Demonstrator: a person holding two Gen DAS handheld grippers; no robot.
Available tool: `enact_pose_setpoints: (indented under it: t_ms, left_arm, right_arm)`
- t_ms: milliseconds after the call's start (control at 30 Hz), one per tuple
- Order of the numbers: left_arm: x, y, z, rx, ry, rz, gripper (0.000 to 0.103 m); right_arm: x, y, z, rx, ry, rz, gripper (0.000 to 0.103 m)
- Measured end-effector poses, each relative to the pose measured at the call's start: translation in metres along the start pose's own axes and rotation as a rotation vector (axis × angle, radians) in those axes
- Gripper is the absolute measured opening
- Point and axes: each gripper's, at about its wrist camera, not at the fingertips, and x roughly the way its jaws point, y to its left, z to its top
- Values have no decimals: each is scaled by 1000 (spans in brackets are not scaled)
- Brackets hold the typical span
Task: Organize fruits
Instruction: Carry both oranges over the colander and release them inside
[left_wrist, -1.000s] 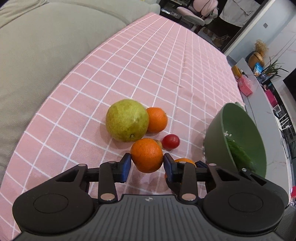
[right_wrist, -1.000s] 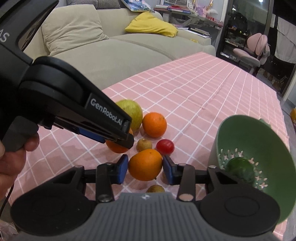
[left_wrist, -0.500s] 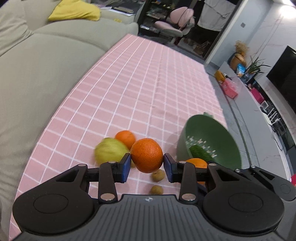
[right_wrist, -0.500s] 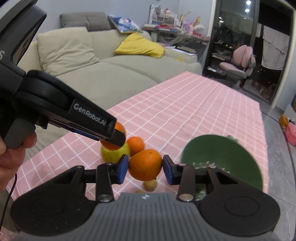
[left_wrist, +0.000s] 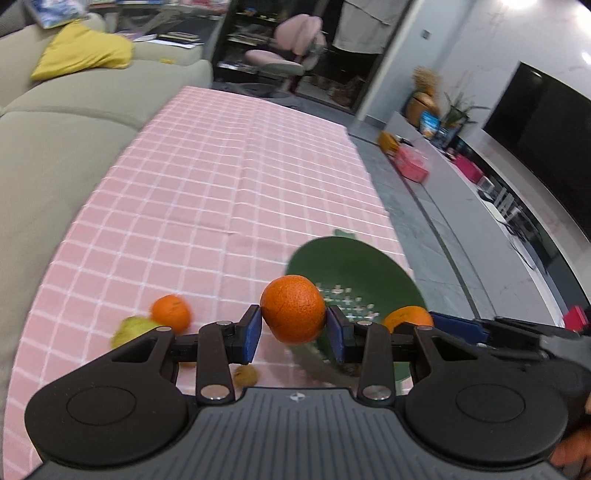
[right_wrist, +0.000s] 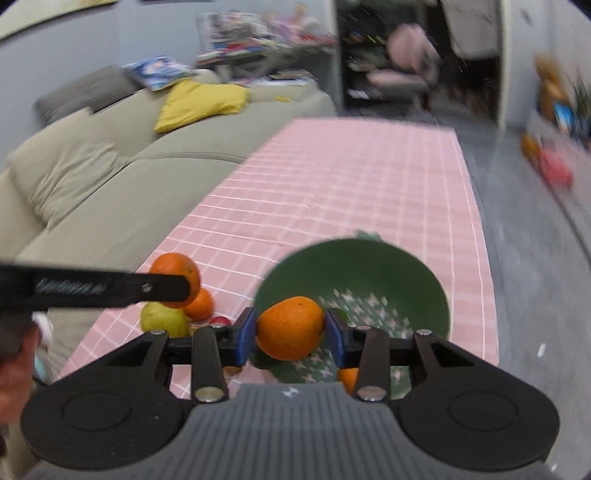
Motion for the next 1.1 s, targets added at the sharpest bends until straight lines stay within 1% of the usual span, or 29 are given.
enact_pose_setpoints:
  t_ms: [67, 133, 233, 333, 533, 733, 833, 1033, 1100]
  left_arm:
    - [9, -9, 1, 33, 11, -12, 43]
    - [19, -16, 3, 62, 24, -21, 43]
    - [37, -27, 10, 80, 54, -47, 43]
    - [55, -34, 17, 92, 81, -49, 43]
    - [89, -41, 22, 104, 137, -16, 43]
    - [112, -36, 18, 83, 197, 7, 43]
    - [116, -32, 20, 67, 196, 0, 43]
    - [121, -27, 22, 49, 187, 12, 43]
    - [124, -28, 24, 44, 202, 22, 43]
  right_arm:
    - [8, -19, 3, 81, 40, 8, 38]
    - [15, -34, 6, 135, 71, 7, 38]
    - [26, -50, 6, 161, 109, -15, 38]
    - [38, -59, 7, 152, 136, -36, 38]
    - [65, -68, 9, 108, 177, -60, 38]
    - [91, -75, 12, 82, 218, -84, 38]
    - [100, -74, 13, 60, 233, -103, 38]
    - [115, -72, 13, 43, 259, -108, 38]
    - [118, -69, 13, 28, 261, -109, 38]
